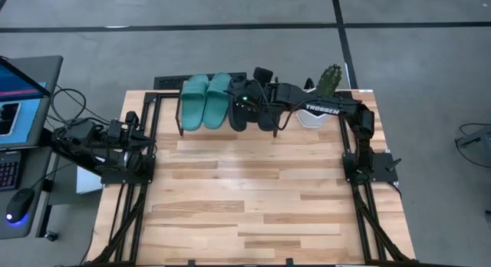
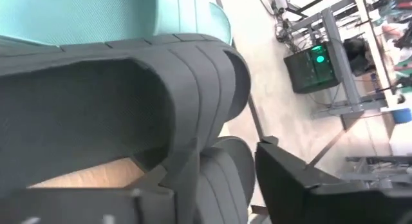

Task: Pick and place slides into the shelf
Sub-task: Adjust the slides on the shelf

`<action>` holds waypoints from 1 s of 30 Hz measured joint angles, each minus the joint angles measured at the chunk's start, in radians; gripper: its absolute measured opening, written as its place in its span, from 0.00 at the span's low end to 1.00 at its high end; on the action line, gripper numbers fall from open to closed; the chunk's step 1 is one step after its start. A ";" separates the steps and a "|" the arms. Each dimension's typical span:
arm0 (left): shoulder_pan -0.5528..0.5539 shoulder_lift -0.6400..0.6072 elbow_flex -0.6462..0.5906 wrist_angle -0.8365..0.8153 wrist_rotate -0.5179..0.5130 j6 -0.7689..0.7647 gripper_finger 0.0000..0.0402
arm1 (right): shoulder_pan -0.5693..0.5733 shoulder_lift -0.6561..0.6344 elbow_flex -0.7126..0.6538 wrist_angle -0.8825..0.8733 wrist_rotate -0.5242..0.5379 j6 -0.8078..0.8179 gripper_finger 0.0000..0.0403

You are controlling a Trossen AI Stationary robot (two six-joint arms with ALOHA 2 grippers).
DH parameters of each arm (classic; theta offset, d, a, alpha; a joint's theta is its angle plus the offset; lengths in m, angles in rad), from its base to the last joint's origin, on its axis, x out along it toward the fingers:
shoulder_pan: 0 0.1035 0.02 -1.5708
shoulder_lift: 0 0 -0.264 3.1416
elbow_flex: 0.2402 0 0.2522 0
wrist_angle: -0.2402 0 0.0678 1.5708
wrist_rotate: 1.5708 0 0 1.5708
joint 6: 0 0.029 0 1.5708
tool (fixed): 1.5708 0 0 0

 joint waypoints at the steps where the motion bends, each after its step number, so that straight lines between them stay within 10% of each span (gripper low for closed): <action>1: 0.000 0.000 0.000 0.000 0.000 0.000 0.00 | 0.005 0.000 0.009 0.001 0.004 -0.003 0.38; 9: 0.000 0.000 0.021 -0.035 -0.102 0.040 0.00 | 0.038 -0.001 0.126 0.102 -0.174 -0.073 0.44; 19: 0.000 0.022 0.042 -0.061 -0.262 0.088 0.00 | -0.031 -0.001 0.214 0.057 -0.577 -0.037 0.03; 30: 0.001 0.410 0.127 -0.116 -0.259 0.133 0.00 | -0.002 0.000 0.174 -0.042 -0.737 -0.027 0.00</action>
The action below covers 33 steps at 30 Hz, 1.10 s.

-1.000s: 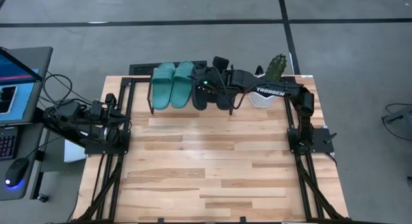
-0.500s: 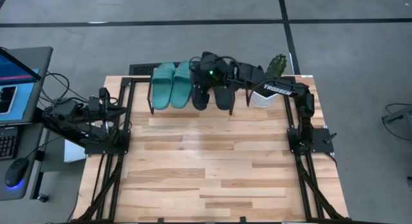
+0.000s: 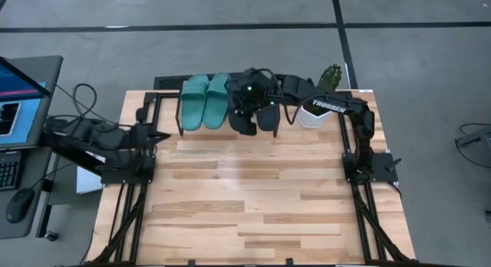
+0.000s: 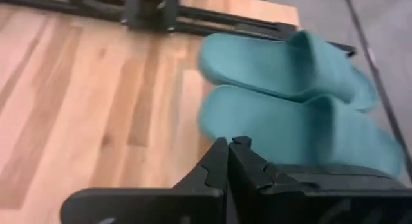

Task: Pick and place slides into the shelf
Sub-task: Adjust the slides on the shelf

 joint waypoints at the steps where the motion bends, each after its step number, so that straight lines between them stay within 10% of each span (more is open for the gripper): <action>1: 0.000 0.041 0.024 -0.001 -0.019 0.022 0.00 | 0.006 0.000 0.000 -0.018 0.005 -0.001 0.00; 12: 0.209 0.429 0.457 -0.065 -0.077 0.139 0.00 | -0.047 -0.010 0.000 -0.313 0.210 0.032 0.00; 28: 1.091 0.687 0.553 0.189 0.757 0.239 0.00 | -0.297 -0.103 0.000 0.098 0.198 0.086 0.00; 33: 1.209 0.864 0.599 0.157 0.819 0.179 0.00 | -0.358 -0.146 0.001 0.137 0.193 0.053 0.00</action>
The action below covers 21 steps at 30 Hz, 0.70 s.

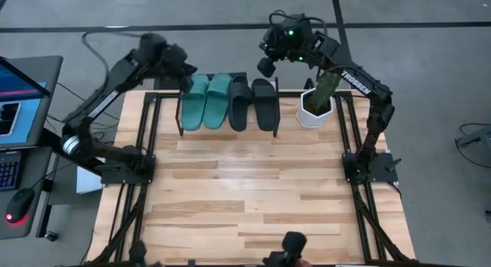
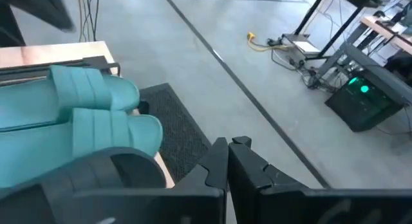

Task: Pick and place slides into the shelf
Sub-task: Adjust the slides on the shelf

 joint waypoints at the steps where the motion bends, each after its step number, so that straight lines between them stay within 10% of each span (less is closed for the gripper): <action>1: 0.015 0.038 0.032 -0.039 0.000 -0.024 0.00 | -0.007 -0.004 0.000 -0.011 -0.002 -0.005 0.00; 21: 0.039 0.561 0.786 -0.655 0.016 0.033 0.00 | -0.093 -0.008 -0.001 -0.406 -0.017 0.108 0.00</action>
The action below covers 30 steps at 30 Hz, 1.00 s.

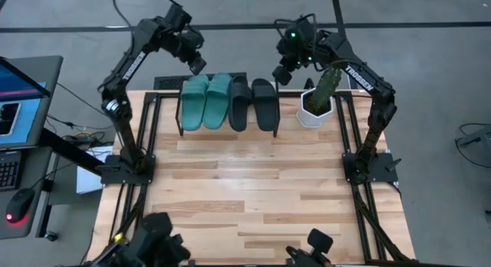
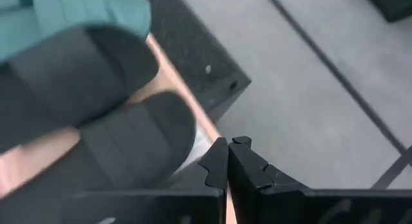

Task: Pick and place slides into the shelf
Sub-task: Adjust the slides on the shelf

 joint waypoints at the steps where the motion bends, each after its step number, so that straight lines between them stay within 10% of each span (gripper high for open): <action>1: 0.000 0.012 0.006 0.006 0.003 0.002 0.00 | 0.002 0.000 0.000 -0.015 -0.002 0.001 0.00; 30: -0.007 0.197 -0.001 0.136 0.093 0.328 0.00 | 0.126 0.000 0.000 -0.060 0.000 0.080 0.00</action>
